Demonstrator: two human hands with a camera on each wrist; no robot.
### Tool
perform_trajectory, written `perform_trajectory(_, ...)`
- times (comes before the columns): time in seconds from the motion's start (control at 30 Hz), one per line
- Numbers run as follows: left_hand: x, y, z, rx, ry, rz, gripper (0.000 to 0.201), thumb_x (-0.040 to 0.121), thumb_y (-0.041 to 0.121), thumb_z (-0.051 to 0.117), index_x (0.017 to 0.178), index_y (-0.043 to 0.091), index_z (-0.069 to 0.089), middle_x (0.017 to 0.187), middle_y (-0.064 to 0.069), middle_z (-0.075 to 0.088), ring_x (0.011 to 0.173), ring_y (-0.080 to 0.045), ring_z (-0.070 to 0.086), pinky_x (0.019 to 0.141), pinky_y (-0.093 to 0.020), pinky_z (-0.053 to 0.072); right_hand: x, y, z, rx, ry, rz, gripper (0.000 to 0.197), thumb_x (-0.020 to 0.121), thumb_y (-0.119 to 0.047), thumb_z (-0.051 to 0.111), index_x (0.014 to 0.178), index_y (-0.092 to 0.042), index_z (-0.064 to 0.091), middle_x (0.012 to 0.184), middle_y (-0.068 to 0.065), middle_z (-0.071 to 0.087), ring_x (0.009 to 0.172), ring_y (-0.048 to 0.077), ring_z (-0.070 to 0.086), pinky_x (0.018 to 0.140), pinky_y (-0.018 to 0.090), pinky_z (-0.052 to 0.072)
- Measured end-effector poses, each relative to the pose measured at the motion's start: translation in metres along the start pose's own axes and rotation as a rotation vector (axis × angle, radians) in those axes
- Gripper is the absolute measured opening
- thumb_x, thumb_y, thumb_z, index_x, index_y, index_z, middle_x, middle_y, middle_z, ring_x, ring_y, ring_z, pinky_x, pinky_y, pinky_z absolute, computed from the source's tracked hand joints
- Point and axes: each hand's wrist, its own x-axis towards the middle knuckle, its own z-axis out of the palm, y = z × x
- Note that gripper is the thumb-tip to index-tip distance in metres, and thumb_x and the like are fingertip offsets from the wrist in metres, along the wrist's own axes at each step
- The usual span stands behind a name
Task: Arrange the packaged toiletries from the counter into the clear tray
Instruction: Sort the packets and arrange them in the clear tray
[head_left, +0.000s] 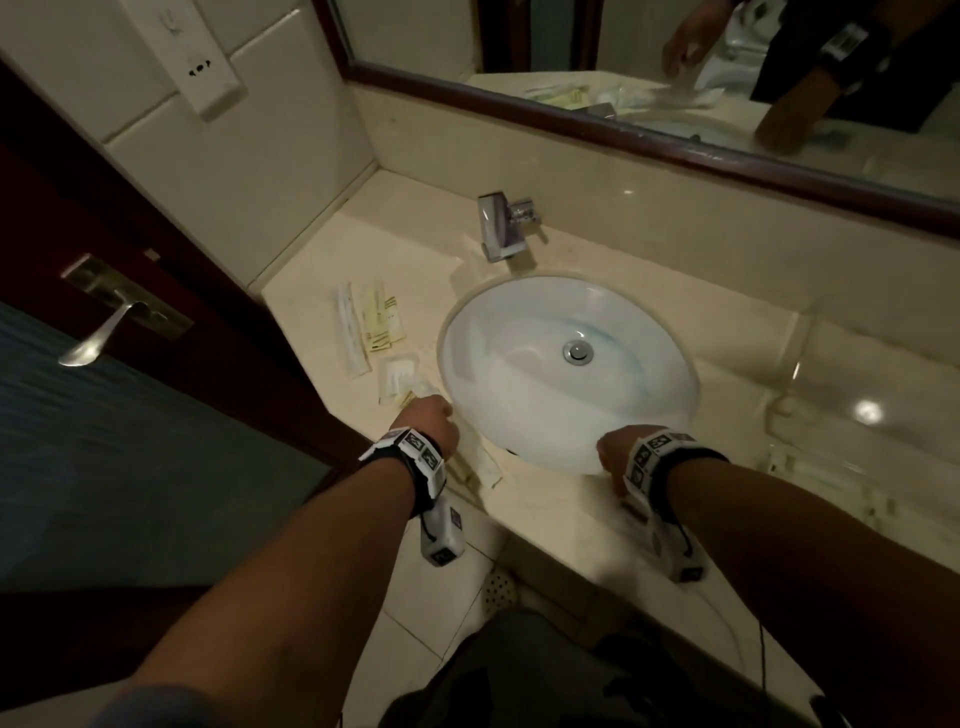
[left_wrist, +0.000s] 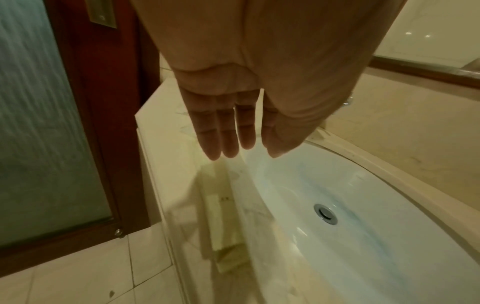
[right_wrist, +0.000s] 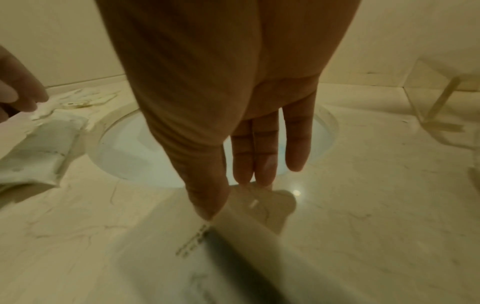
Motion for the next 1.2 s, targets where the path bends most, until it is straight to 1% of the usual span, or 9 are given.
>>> perform_trajectory(0.1, 0.002, 0.018, 0.008, 0.006, -0.003, 0.04, 0.04, 0.093, 0.022, 0.052, 0.132, 0.017, 0.055, 0.138, -0.008, 0.053, 0.122, -0.026, 0.054, 0.095, -0.03, 0.044, -0.006, 0.004, 0.01, 0.013, 0.047, 0.014, 0.025, 0.075, -0.027, 0.073, 0.097, -0.017, 0.068, 0.096, 0.006, 0.071, 0.084, 0.029, 0.069, 0.073, 0.034, 0.056)
perform_trajectory(0.23, 0.001, 0.037, 0.017, 0.031, -0.001, 0.088, 0.039, 0.093, 0.023, 0.053, 0.131, 0.017, 0.056, 0.137, -0.008, 0.054, 0.122, -0.026, 0.053, 0.096, -0.03, 0.043, -0.011, 0.012, 0.023, 0.12, 0.118, 0.039, 0.032, 0.083, -0.031, 0.069, 0.112, -0.019, 0.064, 0.114, 0.006, 0.067, 0.101, 0.029, 0.066, 0.087, 0.038, 0.055)
perform_trajectory(0.33, 0.001, 0.048, 0.021, 0.047, 0.007, 0.115, 0.039, 0.092, 0.024, 0.053, 0.131, 0.018, 0.057, 0.136, -0.008, 0.054, 0.122, -0.025, 0.054, 0.095, -0.03, 0.043, -0.01, 0.015, 0.027, 0.196, 0.109, 0.036, 0.04, 0.084, -0.032, 0.071, 0.121, -0.019, 0.06, 0.12, 0.007, 0.063, 0.105, 0.029, 0.064, 0.091, 0.04, 0.053)
perform_trajectory(0.53, 0.0, 0.064, 0.026, 0.066, 0.001, 0.151, 0.039, 0.091, 0.024, 0.052, 0.13, 0.02, 0.056, 0.136, -0.005, 0.054, 0.121, -0.024, 0.054, 0.097, -0.032, 0.044, -0.012, 0.008, 0.033, 0.191, 0.148, 0.018, 0.031, 0.088, -0.026, 0.062, 0.119, -0.021, 0.06, 0.119, 0.007, 0.059, 0.104, 0.029, 0.063, 0.086, 0.037, 0.053)
perform_trajectory(0.7, -0.004, 0.076, 0.028, 0.083, -0.006, 0.173, 0.039, 0.09, 0.025, 0.052, 0.129, 0.021, 0.057, 0.133, -0.004, 0.057, 0.118, -0.023, 0.056, 0.095, -0.031, 0.046, -0.013, 0.009, 0.048, 0.235, 0.202, 0.012, 0.038, 0.09, -0.023, 0.056, 0.128, -0.024, 0.053, 0.121, 0.008, 0.052, 0.106, 0.032, 0.06, 0.085, 0.039, 0.049)
perform_trajectory(0.87, -0.008, 0.088, 0.029, 0.104, -0.004, 0.202, 0.039, 0.089, 0.026, 0.053, 0.128, 0.021, 0.057, 0.131, -0.003, 0.058, 0.114, -0.02, 0.057, 0.089, -0.028, 0.044, -0.015, 0.006, 0.048, 0.207, 0.231, -0.017, 0.03, 0.088, -0.014, 0.058, 0.118, -0.019, 0.059, 0.118, 0.008, 0.05, 0.099, 0.032, 0.063, 0.08, 0.036, 0.05)
perform_trajectory(1.03, -0.011, 0.102, 0.029, 0.118, 0.01, 0.241, 0.037, 0.091, 0.025, 0.052, 0.128, 0.021, 0.058, 0.127, -0.001, 0.059, 0.079, -0.011, 0.055, 0.074, -0.023, 0.041, -0.015, 0.0, 0.052, 0.141, 0.238, -0.002, 0.026, 0.088, -0.011, 0.059, 0.112, -0.017, 0.064, 0.117, 0.009, 0.051, 0.1, 0.03, 0.062, 0.074, 0.036, 0.046)
perform_trajectory(1.13, -0.013, 0.109, 0.029, 0.115, 0.016, 0.26, 0.037, 0.092, 0.027, 0.052, 0.128, 0.021, 0.058, 0.127, -0.001, 0.059, 0.078, -0.011, 0.056, 0.074, -0.023, 0.041, -0.015, 0.0, 0.053, 0.155, 0.25, -0.005, 0.025, 0.089, -0.011, 0.057, 0.112, -0.016, 0.065, 0.117, 0.009, 0.052, 0.102, 0.032, 0.062, 0.074, 0.036, 0.044)
perform_trajectory(1.2, -0.014, 0.112, 0.029, 0.113, 0.008, 0.263, 0.038, 0.091, 0.028, 0.052, 0.128, 0.021, 0.058, 0.128, -0.001, 0.059, 0.088, -0.014, 0.059, 0.076, -0.024, 0.042, -0.017, 0.004, 0.05, 0.196, 0.28, -0.016, 0.022, 0.091, -0.012, 0.052, 0.111, -0.013, 0.064, 0.115, 0.011, 0.057, 0.1, 0.032, 0.063, 0.073, 0.035, 0.044)
